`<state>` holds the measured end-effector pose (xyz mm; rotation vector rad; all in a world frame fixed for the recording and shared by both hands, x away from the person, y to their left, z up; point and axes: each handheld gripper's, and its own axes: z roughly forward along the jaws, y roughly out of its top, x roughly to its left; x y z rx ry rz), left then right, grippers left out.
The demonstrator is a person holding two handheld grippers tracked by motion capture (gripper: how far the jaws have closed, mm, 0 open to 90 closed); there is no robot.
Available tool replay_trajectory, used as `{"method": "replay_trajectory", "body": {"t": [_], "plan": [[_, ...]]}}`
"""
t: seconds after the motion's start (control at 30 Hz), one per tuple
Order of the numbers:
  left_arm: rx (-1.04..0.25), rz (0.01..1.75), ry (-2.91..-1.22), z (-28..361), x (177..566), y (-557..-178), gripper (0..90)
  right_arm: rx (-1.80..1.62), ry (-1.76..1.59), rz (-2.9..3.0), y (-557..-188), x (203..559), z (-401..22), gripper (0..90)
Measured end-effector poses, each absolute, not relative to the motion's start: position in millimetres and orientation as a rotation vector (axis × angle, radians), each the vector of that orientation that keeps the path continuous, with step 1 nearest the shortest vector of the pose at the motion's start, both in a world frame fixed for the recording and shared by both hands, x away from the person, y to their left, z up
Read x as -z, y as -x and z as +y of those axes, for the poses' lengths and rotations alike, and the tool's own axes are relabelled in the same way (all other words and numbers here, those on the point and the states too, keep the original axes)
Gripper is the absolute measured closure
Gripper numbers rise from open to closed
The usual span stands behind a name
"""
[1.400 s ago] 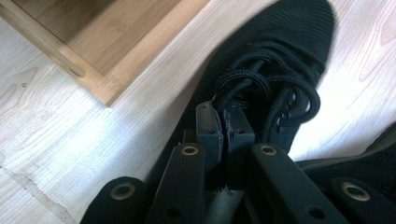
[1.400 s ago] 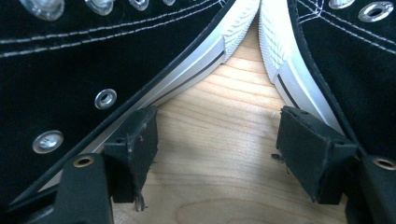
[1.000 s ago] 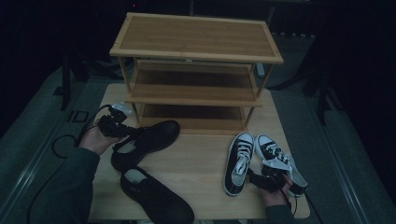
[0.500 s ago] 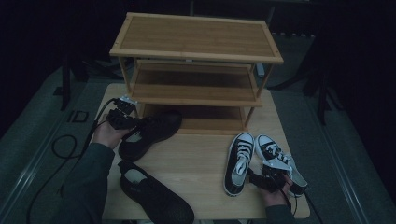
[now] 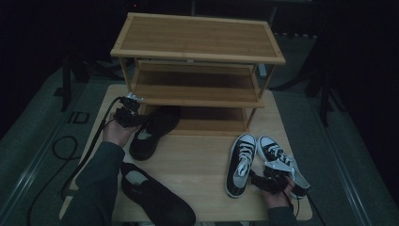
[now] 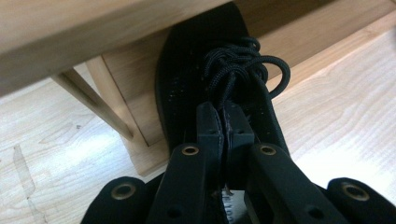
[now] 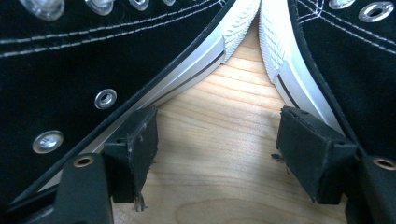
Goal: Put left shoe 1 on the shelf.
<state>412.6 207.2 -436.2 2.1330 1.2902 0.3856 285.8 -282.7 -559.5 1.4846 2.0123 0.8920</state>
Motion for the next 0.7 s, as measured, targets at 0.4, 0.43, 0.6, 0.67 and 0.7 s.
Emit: {"method": "replay_trajectory", "body": {"t": [0.4, 0.43, 0.6, 0.67, 0.7], "plan": [[-0.384, 1.25, -2.159, 210, 446, -408, 78.2, -0.892, -1.484, 2.012, -286, 560, -283, 28.9], [-0.381, 1.244, -2.157, 212, 446, -407, 73.1, -0.892, -1.484, 2.012, -286, 560, -283, 28.9], [-0.371, 1.204, -2.146, 218, 442, -397, 62.7, -0.892, -1.484, 2.012, -286, 560, -283, 28.9], [-0.355, 1.191, -2.138, 223, 441, -391, 60.3, -0.892, -1.484, 2.012, -286, 560, -283, 28.9], [-0.358, 1.185, -2.129, 227, 440, -387, 59.6, -0.892, -1.484, 2.012, -286, 560, -283, 28.9]]}}
